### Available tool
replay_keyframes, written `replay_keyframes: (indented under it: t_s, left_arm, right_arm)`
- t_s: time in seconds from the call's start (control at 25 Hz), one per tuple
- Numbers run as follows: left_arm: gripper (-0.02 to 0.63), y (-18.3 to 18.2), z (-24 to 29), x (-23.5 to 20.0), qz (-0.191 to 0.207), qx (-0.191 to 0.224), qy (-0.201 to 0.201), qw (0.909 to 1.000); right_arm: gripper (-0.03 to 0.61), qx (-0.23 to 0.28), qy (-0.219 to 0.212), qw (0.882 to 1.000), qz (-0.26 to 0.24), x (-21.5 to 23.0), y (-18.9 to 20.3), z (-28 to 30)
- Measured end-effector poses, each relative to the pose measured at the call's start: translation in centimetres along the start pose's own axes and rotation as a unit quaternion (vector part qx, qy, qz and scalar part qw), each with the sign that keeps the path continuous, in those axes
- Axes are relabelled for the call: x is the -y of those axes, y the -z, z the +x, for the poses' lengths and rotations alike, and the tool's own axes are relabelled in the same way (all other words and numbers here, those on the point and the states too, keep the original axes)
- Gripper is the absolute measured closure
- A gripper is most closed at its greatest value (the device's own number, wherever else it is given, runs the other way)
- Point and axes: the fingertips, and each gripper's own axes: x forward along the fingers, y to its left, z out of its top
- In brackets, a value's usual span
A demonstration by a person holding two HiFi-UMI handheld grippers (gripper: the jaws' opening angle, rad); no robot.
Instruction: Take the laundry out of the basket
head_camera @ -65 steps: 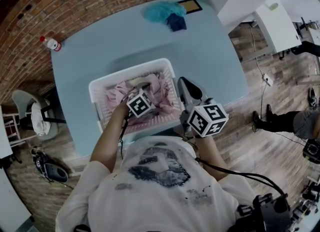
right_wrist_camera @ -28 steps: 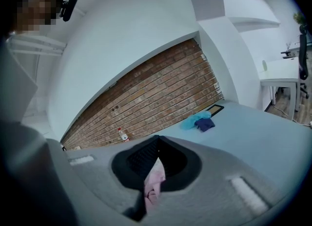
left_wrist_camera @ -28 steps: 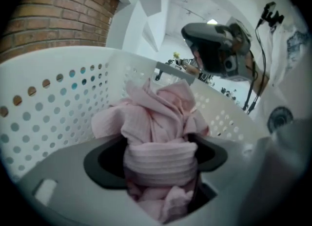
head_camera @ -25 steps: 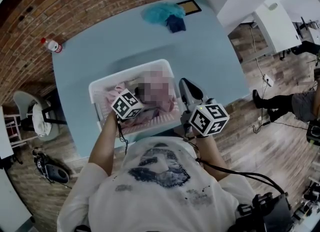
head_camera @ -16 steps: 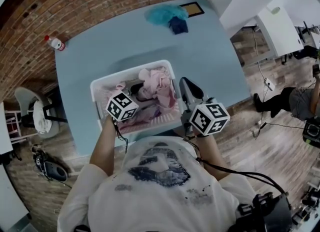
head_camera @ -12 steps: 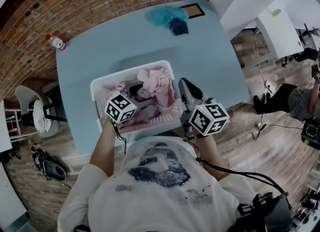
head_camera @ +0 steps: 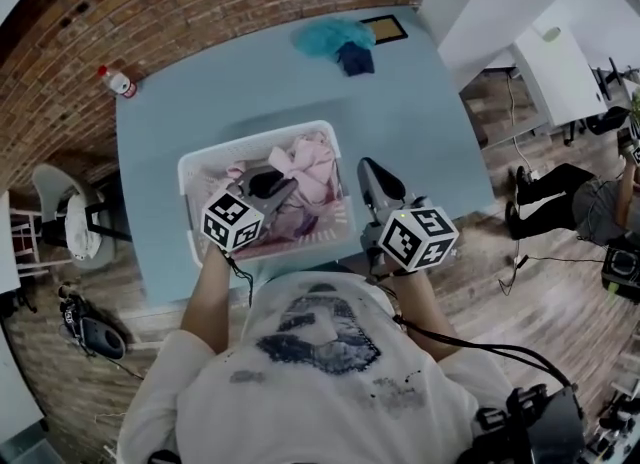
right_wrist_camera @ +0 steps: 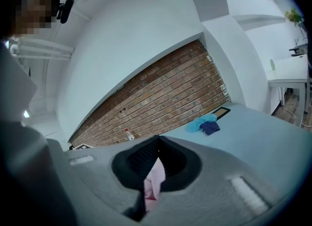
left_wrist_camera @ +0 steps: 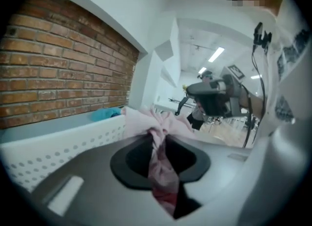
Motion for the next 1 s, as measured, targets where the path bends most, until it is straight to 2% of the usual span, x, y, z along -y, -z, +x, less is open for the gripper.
replay_keyframes:
  t_s: [0.12, 0.36, 0.48, 0.6, 0.76, 1.0]
  left_arm:
    - [0.537, -1.2, -0.8, 0.2, 0.005, 0.020, -0.017, 0.9997]
    - [0.537, -5.6, -3.5, 0.8, 0.012, 0.088, -0.054, 0.9946]
    - [0.538, -8.5, -5.3, 1.1, 0.028, 0.120, -0.074, 0.9896]
    - [0.540, -10.6, -6.8, 1.0, 0.056, 0.133, -0.111, 0.9833]
    - [0.544, -12.7, -8.8, 0.5, 0.059, 0.161, -0.157, 0.9726]
    - [0.546, -15.2, -11.4, 0.4, 0.067, 0.191, -0.188, 0.9611]
  right_arm:
    - [0.581, 0.000, -0.005, 1.000, 0.000, 0.1, 0.1, -0.4]
    - [0.581, -0.004, -0.022, 1.000, -0.008, 0.0, 0.0, -1.1]
    - [0.581, -0.004, -0.034, 0.999, -0.012, -0.4, -0.3, -1.2]
    - [0.581, 0.001, -0.052, 0.998, -0.023, -1.3, -1.2, -0.9]
    - [0.581, 0.015, -0.073, 0.996, -0.040, -2.7, -3.0, -0.2]
    - [0.581, 0.025, -0.096, 0.993, -0.057, -5.1, -4.3, 0.8]
